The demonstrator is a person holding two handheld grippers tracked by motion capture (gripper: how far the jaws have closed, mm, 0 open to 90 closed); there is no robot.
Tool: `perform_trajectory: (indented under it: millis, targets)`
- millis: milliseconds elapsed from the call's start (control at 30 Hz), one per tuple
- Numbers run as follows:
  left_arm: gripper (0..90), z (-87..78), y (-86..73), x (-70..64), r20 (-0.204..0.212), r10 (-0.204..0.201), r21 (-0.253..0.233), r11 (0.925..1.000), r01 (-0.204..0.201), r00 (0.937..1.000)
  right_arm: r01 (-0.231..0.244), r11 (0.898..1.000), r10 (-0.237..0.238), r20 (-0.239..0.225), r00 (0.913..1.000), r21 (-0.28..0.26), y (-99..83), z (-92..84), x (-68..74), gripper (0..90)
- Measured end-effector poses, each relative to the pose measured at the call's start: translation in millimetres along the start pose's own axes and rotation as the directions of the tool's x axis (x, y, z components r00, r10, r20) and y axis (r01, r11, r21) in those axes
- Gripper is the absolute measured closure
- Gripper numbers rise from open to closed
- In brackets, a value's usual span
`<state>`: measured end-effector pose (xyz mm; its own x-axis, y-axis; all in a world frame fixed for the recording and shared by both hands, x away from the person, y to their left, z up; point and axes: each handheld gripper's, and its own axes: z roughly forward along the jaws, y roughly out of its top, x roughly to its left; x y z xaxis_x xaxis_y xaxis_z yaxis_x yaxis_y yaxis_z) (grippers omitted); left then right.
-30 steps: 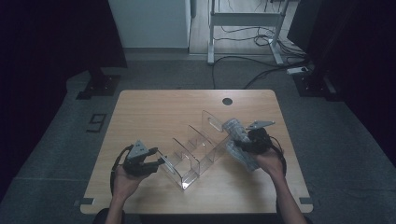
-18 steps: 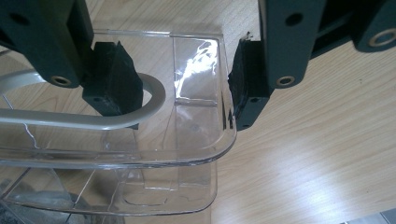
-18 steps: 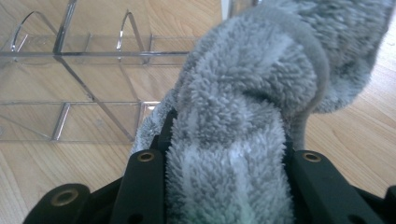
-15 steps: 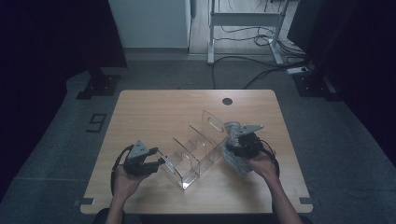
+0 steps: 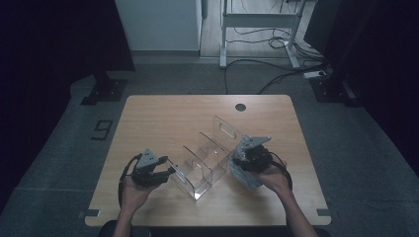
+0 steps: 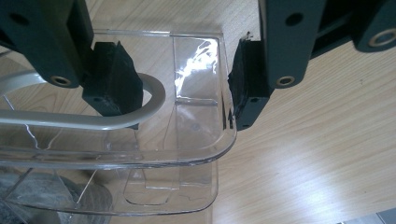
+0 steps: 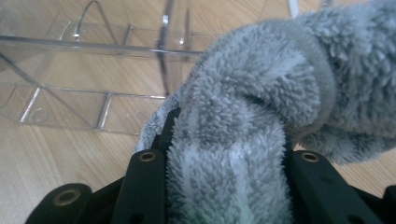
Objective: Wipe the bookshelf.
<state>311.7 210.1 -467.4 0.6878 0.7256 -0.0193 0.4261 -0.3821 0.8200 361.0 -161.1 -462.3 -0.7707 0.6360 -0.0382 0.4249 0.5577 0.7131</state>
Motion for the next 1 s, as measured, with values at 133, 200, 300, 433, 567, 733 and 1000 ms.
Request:
perform_trajectory:
  millis: [133, 200, 300, 433, 567, 733, 1000]
  targets:
    - [45.6, 0.5, 0.0, -0.5, -0.003, -0.003, -0.002, 1.0000, 0.003, 1.0000, 0.012, 1.000, -0.012, -0.011, 0.9999, 0.006, 1.3, 0.6, 4.9, 61.3]
    - [45.6, 0.9, 0.3, -0.8, -0.005, -0.005, -0.002, 1.0000, 0.005, 1.0000, 0.015, 1.000, -0.015, -0.019, 0.9997, 0.005, 2.3, 0.8, 7.7, 61.4]
    - [45.6, 1.2, 0.7, -1.0, -0.009, -0.005, 0.000, 1.0000, 0.005, 0.9999, 0.024, 1.000, -0.024, -0.024, 0.9994, 0.005, 3.4, 1.4, 11.2, 61.3]
    - [45.6, 2.1, 1.1, -1.5, -0.016, -0.011, -0.003, 0.9999, 0.011, 0.9998, 0.037, 0.999, -0.037, -0.043, 0.9984, 0.005, 5.6, 2.4, 17.3, 61.3]
    - [45.6, 2.9, 1.6, -2.1, -0.021, -0.015, -0.003, 0.9999, 0.015, 0.9997, 0.044, 0.999, -0.044, -0.059, 0.9973, 0.003, 7.4, 3.1, 23.0, 61.3]
    - [45.6, 4.0, 2.6, -2.1, -0.031, -0.022, -0.002, 0.9998, 0.022, 0.9993, 0.064, 0.998, -0.063, -0.081, 0.9947, 0.007, 10.2, 4.4, 31.1, 61.3]
    - [45.6, 6.3, 4.2, -1.8, -0.045, -0.031, -0.002, 0.9995, 0.031, 0.9985, 0.072, 0.997, -0.070, -0.113, 0.9911, 0.006, 13.1, 6.9, 41.0, 61.3]
